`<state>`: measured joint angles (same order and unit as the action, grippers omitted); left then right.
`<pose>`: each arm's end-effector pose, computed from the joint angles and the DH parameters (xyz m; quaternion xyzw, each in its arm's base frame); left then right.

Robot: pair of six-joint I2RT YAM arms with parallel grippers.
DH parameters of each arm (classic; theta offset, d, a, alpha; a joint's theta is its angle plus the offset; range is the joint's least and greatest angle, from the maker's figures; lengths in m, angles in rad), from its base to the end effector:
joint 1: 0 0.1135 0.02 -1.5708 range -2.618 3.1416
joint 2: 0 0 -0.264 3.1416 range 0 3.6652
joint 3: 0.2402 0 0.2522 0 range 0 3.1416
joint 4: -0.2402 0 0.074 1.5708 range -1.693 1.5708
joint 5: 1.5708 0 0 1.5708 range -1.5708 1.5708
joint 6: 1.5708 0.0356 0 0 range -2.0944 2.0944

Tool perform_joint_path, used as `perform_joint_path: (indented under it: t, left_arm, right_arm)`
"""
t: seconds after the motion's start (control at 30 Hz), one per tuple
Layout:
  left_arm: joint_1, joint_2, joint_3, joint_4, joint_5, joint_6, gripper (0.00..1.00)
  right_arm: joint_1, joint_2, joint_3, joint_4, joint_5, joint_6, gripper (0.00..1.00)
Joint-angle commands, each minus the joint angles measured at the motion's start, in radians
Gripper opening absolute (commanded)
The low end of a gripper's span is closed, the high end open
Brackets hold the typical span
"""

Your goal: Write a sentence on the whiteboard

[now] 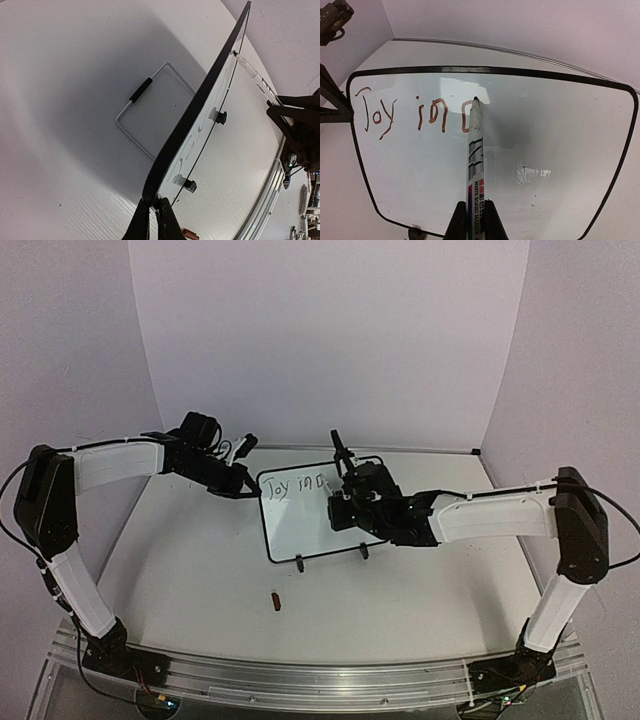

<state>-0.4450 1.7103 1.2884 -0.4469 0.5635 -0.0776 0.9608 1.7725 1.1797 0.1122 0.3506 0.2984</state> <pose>0.3276 -0.1773 0.2499 0.2588 0.8694 -0.3375 0.2516 0.2419 0.3248 0.2354 -0.1883 0.8256 0.1801 0.5005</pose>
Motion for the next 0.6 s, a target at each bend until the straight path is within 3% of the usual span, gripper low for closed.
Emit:
perform_joint_path:
  t: [0.0,0.57]
  left_arm:
    - [-0.005,-0.018,0.034,-0.034,-0.022,0.035,0.0]
    - [-0.005,-0.021,0.032,-0.033,-0.022,0.034,0.0]
  right_arm:
    - [0.008,-0.023,-0.038,-0.005,0.0,0.036,0.0]
    - [0.025,-0.093,-0.065,-0.029,0.085,0.027,0.0]
